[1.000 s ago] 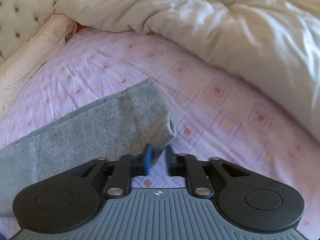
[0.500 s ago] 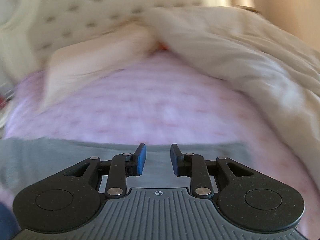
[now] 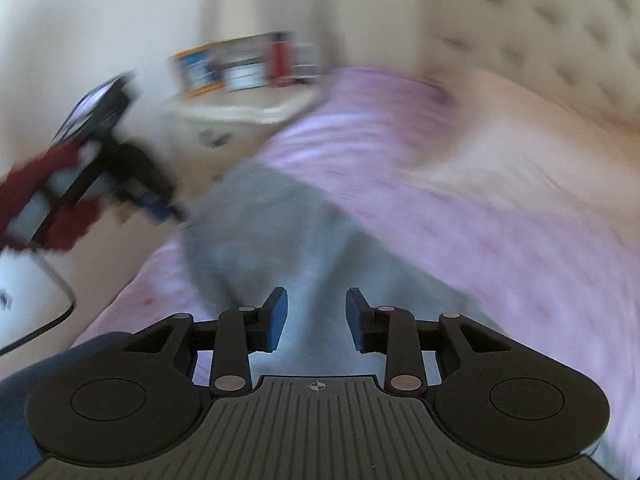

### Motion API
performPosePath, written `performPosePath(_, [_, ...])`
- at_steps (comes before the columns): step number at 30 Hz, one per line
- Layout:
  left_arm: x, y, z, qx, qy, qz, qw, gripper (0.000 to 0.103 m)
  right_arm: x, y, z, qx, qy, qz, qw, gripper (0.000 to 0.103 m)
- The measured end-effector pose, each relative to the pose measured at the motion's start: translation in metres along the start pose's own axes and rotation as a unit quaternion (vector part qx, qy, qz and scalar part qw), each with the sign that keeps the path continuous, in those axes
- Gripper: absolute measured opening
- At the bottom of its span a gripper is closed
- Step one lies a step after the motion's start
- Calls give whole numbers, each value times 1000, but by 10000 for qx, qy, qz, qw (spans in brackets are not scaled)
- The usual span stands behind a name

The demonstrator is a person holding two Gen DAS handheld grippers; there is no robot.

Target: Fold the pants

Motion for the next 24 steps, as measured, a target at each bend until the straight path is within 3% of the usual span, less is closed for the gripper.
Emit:
performPosePath(3, [7,-8,0,-2,68,-94,9999,38,13,-43,34,39,16,-1035,9946,32])
performPosePath(6, [8,-17,1,44,40,-105,9999,38,16,-73,62,76,85,-1974,9803,33])
performPosePath(8, [7,-21,2,24,13,-86,10000,38,13,-88,80,92,60,-2502,9681,40])
performPosePath(12, [2,-31,6,12,-60,-33,10000,38,4,-101,107,-43,4,-3174,9483,40])
performPosePath(15, [-2,-37,8,-38,-110,-41,9999,38,4,-105,127,-162,-6,-3353,9420,38])
performPosePath(17, [-3,-41,8,-45,-135,-42,9999,38,10,-103,130,-128,12,-3145,9492,6])
performPosePath(19, [-3,-44,7,-47,-120,-10,9999,38,27,-94,123,147,21,-2255,9741,5])
performPosePath(21, [-2,-45,4,-24,-84,48,9999,38,50,-81,111,635,141,-835,9944,5])
performPosePath(22, [0,-46,0,-5,-36,88,10000,38,60,-75,106,974,192,-127,9950,5])
performPosePath(24, [6,-46,-12,12,143,165,9998,38,68,-70,103,1536,205,899,9838,6])
Point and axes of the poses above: each gripper's, at about its wrist camera, not at the fingertips, and z roughly the way its jaws point, y to its right, x to its top, the point moved 9 cm from there along z, roughly the way its jaws point, and after that the axes turned 3 degrees about -x, right-handed, at the moved point
